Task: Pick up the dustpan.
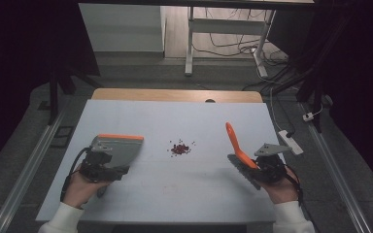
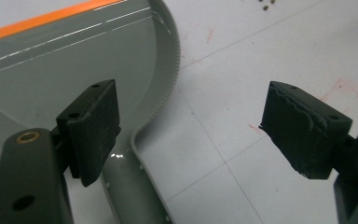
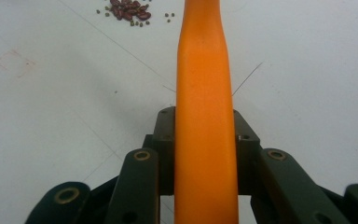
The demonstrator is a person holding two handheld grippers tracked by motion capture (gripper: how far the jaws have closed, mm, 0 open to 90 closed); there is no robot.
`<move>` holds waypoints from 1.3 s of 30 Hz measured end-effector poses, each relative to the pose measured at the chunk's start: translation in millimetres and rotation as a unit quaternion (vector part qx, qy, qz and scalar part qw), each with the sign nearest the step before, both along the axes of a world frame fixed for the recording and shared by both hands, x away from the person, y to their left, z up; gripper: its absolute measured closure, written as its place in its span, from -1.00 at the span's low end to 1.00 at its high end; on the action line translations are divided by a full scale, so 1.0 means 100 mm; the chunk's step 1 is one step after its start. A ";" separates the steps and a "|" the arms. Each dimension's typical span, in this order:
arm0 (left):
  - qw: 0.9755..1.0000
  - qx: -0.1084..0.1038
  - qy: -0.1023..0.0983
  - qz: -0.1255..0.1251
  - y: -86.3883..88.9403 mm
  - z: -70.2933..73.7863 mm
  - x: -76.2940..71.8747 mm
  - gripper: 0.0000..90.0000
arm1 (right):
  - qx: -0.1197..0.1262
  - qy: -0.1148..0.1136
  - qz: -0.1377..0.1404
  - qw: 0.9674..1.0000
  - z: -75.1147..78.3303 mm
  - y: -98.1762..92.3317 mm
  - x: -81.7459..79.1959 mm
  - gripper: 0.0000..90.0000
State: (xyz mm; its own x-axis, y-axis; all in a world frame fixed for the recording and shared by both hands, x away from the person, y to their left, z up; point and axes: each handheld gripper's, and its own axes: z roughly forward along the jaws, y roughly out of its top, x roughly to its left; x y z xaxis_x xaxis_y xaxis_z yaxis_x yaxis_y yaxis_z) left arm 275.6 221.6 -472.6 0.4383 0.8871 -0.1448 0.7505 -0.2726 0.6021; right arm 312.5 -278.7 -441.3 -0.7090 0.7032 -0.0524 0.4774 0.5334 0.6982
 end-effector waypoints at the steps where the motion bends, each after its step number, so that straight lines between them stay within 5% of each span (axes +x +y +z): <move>1: 1.000 0.001 0.003 0.008 0.01 0.00 0.00 -0.55 | 0.002 0.002 0.000 1.000 0.00 0.00 0.00 0.55; 9: 0.997 0.038 0.019 0.064 0.08 0.00 0.00 -0.56 | 0.004 -0.003 0.002 1.000 0.02 -0.01 -0.02 0.55; 17: 0.994 0.039 0.024 0.101 0.22 -0.05 -0.07 -0.63 | -0.005 0.004 0.000 1.000 -0.03 0.01 0.00 0.55; 32: 0.992 0.048 0.078 0.090 0.22 -0.29 0.00 -0.54 | -0.012 0.009 0.001 1.000 -0.07 0.03 0.01 0.55; 39: 0.991 0.031 0.091 0.095 0.22 -0.40 0.05 -0.45 | -0.014 0.009 0.003 1.000 -0.08 0.04 0.02 0.55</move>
State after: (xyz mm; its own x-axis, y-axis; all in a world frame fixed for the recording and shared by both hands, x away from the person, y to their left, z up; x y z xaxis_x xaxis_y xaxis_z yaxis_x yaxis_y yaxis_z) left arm 280.2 243.7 -513.1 0.2350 0.9606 -0.1488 0.8861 -0.1488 0.4389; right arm 314.3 -274.8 -449.2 -0.7141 0.6976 -0.0591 0.4861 0.5548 0.6752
